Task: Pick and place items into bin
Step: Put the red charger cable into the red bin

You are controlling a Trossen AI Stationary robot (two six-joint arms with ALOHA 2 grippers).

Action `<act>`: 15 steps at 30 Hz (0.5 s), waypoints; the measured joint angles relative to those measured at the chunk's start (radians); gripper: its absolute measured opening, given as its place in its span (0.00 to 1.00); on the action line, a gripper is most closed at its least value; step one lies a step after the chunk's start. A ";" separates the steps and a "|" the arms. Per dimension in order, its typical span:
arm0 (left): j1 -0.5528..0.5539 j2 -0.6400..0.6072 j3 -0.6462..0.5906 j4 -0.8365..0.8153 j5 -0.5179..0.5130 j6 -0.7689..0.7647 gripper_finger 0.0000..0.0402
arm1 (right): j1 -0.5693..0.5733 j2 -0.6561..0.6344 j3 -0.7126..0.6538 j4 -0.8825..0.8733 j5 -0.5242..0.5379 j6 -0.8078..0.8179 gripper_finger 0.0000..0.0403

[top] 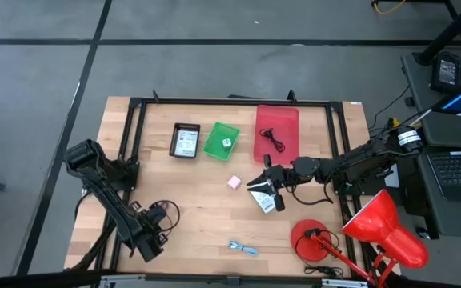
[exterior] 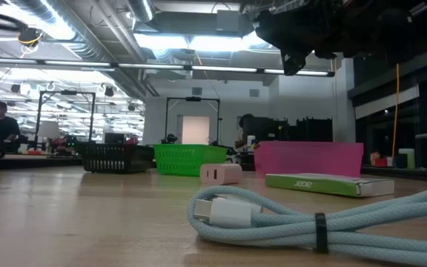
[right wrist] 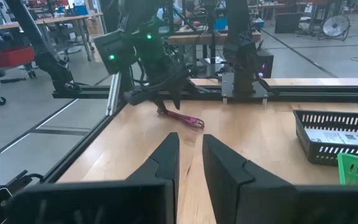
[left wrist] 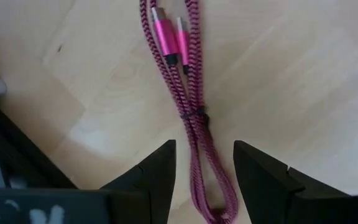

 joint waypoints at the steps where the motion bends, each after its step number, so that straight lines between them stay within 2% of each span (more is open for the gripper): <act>1: 0.000 0.000 -0.011 0.009 0.000 -0.006 0.39 | 0.000 0.000 0.000 0.000 0.000 0.000 0.13; 9: 0.000 -0.006 -0.091 0.116 0.018 -0.003 0.38 | 0.000 0.000 0.000 0.004 0.000 0.000 0.13; 15: 0.001 -0.009 -0.093 0.123 0.031 0.017 0.35 | 0.000 0.000 0.000 0.006 0.000 0.000 0.13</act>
